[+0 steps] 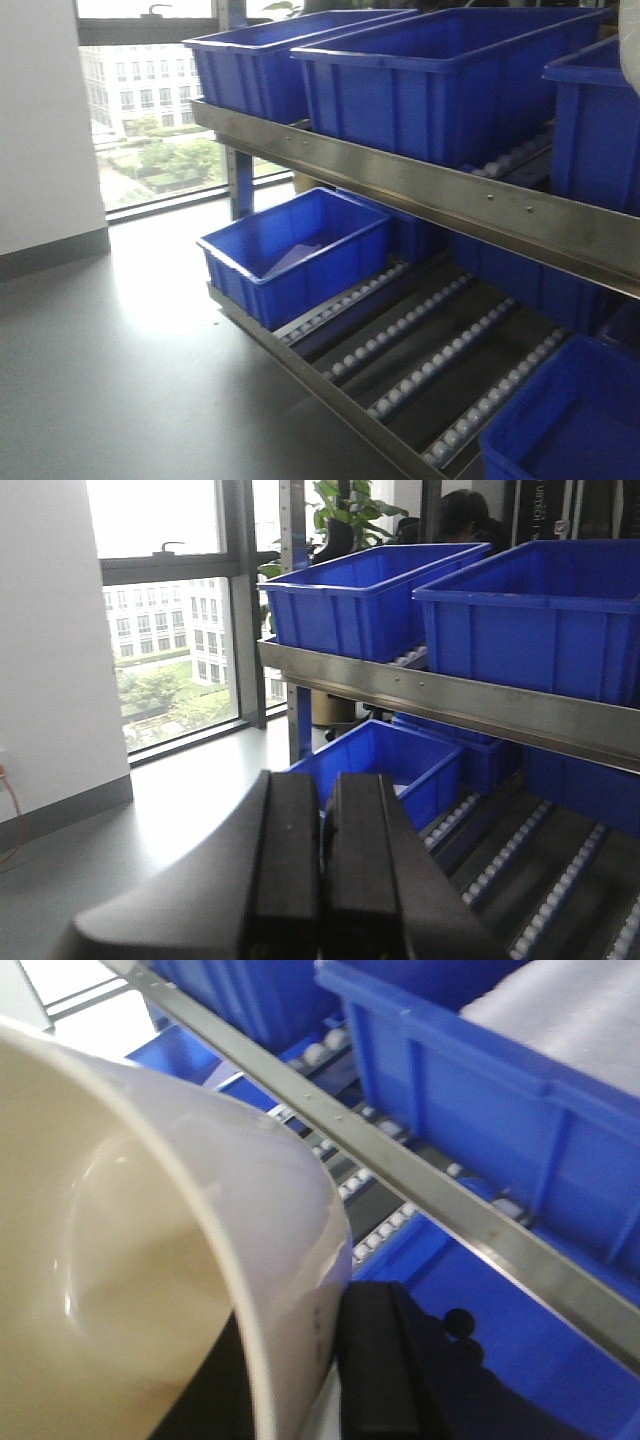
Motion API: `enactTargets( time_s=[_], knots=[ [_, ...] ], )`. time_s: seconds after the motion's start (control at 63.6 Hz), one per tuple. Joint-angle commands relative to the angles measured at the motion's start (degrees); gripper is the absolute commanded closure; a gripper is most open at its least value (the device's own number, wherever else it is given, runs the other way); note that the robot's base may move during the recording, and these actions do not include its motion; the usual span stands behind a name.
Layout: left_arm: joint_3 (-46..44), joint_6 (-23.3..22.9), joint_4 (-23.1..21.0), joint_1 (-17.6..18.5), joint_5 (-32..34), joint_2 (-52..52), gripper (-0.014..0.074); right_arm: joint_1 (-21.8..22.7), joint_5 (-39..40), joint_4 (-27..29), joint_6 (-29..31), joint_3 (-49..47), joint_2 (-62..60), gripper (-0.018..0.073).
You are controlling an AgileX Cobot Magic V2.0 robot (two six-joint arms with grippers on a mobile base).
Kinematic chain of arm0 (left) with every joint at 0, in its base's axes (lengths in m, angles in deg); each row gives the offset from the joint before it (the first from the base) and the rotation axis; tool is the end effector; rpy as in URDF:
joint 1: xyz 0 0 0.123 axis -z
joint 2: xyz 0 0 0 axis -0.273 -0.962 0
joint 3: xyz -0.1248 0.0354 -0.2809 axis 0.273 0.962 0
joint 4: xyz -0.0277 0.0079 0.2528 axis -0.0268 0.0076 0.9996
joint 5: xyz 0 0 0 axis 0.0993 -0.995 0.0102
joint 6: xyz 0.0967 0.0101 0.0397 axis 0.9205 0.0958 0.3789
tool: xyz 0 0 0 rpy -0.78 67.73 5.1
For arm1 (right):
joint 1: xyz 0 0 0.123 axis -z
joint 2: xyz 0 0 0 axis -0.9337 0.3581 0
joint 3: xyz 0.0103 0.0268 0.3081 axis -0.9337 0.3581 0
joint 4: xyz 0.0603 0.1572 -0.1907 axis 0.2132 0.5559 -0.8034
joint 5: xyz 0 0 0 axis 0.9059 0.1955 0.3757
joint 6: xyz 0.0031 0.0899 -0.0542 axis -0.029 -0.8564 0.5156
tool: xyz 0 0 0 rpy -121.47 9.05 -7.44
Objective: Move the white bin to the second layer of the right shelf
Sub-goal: 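Drive the base up to the roller shelf, bin raised in right gripper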
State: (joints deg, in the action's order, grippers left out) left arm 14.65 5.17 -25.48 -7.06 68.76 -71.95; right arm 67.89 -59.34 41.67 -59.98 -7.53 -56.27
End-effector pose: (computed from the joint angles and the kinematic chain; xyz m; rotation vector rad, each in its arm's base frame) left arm 0.0475 -0.0073 0.2113 0.1348 1.4863 -0.1022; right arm 0.1019 0.0045 0.3443 0.1142 1.9655 0.1361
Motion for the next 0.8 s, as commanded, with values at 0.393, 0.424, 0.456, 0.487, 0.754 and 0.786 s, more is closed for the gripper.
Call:
enactTargets(
  time_s=[0.393, 0.424, 0.456, 0.487, 0.754, 0.786],
  knots=[
    [1.9, -0.4, -0.3, 0.2, 5.1, 0.8, 0.0512, 0.4, 5.7, 0.1, 0.0, -1.9, 0.1, 0.0503],
    [1.9, -0.4, -0.3, 0.2, 5.1, 0.8, 0.0512, 0.4, 5.7, 0.1, 0.0, -1.9, 0.1, 0.0503],
    [1.9, -0.4, -0.3, 0.2, 5.1, 0.8, 0.0512, 0.4, 5.7, 0.1, 0.0, -1.9, 0.1, 0.0503],
    [1.9, -0.4, -0.3, 0.2, 5.1, 0.8, 0.0512, 0.4, 5.7, 0.1, 0.0, -1.9, 0.1, 0.0503],
    [1.9, -0.4, -0.3, 0.2, 5.1, 0.8, 0.0512, 0.4, 5.7, 0.1, 0.0, -1.9, 0.1, 0.0503],
    [1.9, -0.4, -0.3, 0.2, 5.1, 0.8, 0.0512, 0.4, 5.7, 0.1, 0.0, -1.9, 0.1, 0.0503]
  ],
)
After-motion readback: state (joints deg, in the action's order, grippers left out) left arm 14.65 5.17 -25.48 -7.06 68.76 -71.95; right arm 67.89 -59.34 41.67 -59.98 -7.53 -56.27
